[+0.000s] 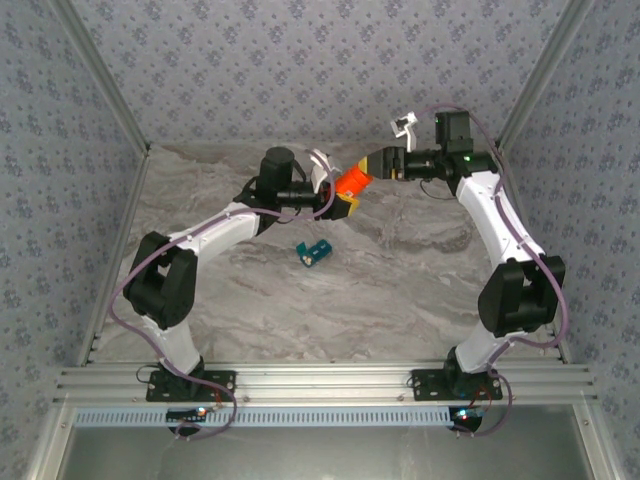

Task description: Sort the pills into containers

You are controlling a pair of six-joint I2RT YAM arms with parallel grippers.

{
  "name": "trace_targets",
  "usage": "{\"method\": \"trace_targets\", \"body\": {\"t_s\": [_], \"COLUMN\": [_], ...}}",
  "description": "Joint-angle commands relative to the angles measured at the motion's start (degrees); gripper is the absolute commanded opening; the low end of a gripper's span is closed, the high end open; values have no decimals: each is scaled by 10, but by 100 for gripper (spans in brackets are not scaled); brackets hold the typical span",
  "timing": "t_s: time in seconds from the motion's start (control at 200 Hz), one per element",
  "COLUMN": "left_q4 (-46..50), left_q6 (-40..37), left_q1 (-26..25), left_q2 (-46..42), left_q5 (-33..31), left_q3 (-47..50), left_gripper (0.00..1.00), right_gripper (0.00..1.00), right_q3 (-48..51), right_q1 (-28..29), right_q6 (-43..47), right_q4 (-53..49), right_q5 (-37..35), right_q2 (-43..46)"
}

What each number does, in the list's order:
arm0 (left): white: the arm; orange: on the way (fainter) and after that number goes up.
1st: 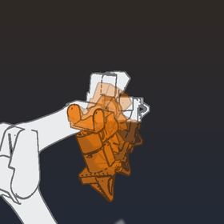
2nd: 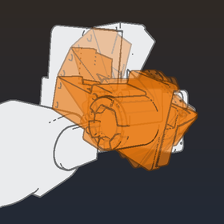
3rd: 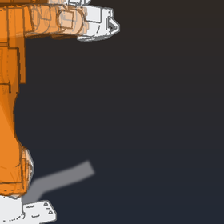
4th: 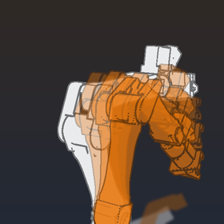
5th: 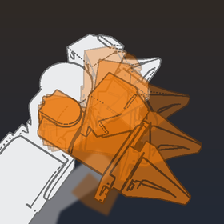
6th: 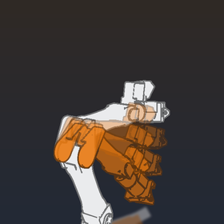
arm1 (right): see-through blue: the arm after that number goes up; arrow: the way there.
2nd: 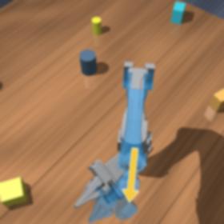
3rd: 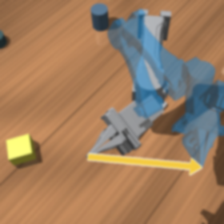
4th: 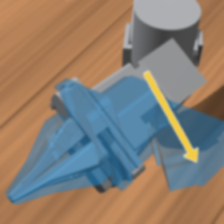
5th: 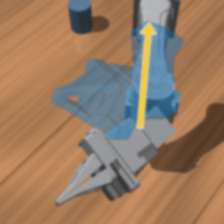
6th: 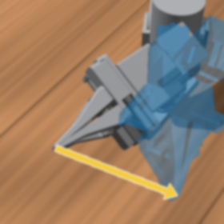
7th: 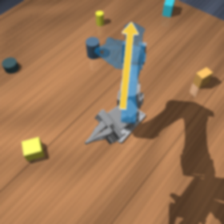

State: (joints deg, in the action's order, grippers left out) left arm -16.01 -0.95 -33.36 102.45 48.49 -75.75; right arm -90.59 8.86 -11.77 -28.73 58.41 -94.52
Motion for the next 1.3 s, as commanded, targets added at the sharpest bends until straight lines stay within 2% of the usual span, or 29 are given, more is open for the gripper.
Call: {"method": "trace_targets", "body": {"t_s": [0.0,0.285,0.4,0.53,0.615,0.735,0.915,1.059,1.294], "left_q4": [-9,-6,-5,-4,-3,-5,0,-5,0], "left_q6": [4,3,3,3,4,-1,-58,-78,-83], "left_q1": [-2,-3,-3,-4,-5,-9,-38,-53,-59], "left_q2": [4,6,7,7,6,3,-9,-10,-3], "left_q5": [15,16,16,15,12,-10,-94,-120,-122], "left_q3": [-26,-28,-31,-34,-34,-32,-15,-7,-11], "left_gripper": [0,0,0,0,0,0,0,0,0], "right_gripper": [78,74,66,52,46,39,36,37,38], "right_q3": [-4,4,8,15,25,49,100,138,122], "right_q1": [9,11,11,11,13,21,39,58,66], "right_q6": [-10,-12,-11,-15,-20,-74,-223,-323,-337], "right_q4": [8,8,7,11,20,47,96,153,141], "right_q5": [26,36,36,36,35,-7,-101,-142,-134], "right_q2": [10,11,14,15,18,21,18,28,12]}}
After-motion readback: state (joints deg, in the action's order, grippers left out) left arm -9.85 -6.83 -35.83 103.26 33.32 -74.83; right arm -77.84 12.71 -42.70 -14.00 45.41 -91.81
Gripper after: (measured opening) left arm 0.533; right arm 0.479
